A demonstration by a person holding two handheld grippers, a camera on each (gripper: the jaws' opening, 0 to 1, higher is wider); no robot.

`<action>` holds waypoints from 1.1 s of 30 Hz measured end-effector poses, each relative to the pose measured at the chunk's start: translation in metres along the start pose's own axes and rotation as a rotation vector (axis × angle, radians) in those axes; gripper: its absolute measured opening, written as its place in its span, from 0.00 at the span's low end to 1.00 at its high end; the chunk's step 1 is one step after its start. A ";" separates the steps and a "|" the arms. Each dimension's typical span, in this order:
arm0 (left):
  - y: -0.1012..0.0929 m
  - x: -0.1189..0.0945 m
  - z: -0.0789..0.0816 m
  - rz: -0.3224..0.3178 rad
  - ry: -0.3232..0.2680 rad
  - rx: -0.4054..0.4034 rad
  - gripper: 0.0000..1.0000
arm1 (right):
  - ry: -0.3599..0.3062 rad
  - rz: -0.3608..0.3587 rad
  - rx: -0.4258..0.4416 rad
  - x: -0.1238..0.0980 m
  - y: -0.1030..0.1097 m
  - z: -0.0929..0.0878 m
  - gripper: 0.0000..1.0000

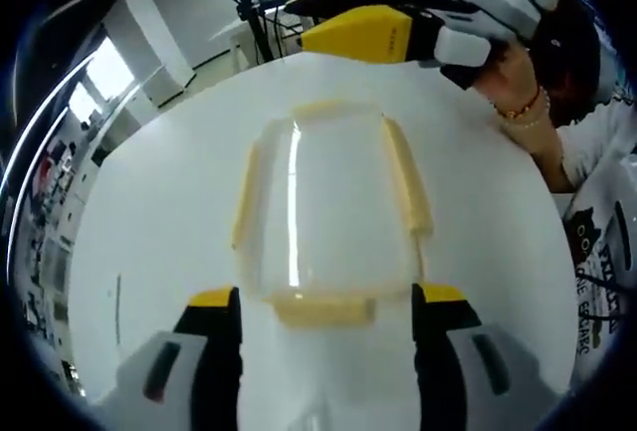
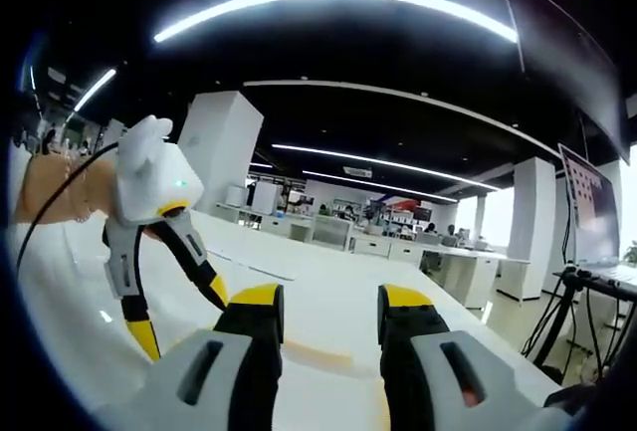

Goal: Snap each plastic latch of the storage box into its locked position after aligning the lid with the box until every specified latch is closed and the lid sits flush.

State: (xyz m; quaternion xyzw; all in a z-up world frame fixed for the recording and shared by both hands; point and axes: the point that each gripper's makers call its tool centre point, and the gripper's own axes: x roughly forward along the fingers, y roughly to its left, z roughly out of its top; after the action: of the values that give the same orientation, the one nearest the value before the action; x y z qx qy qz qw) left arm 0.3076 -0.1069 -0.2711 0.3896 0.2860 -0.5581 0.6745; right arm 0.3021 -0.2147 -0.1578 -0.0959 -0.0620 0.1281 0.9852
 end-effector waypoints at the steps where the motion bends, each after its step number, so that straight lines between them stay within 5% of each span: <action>1: 0.000 0.000 0.000 -0.002 0.001 -0.002 0.70 | 0.001 -0.001 0.000 0.000 0.000 0.000 0.37; 11: 0.003 0.003 -0.018 -0.040 0.098 0.008 0.65 | 0.005 -0.005 -0.012 0.000 -0.001 -0.001 0.37; 33: 0.000 0.014 -0.021 -0.175 0.088 -0.068 0.54 | 0.011 0.006 -0.014 0.002 0.001 -0.003 0.37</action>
State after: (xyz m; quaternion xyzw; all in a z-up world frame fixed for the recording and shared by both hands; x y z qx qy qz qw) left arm 0.3118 -0.0970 -0.2940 0.3641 0.3672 -0.5872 0.6227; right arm 0.3044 -0.2140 -0.1602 -0.1035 -0.0573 0.1299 0.9845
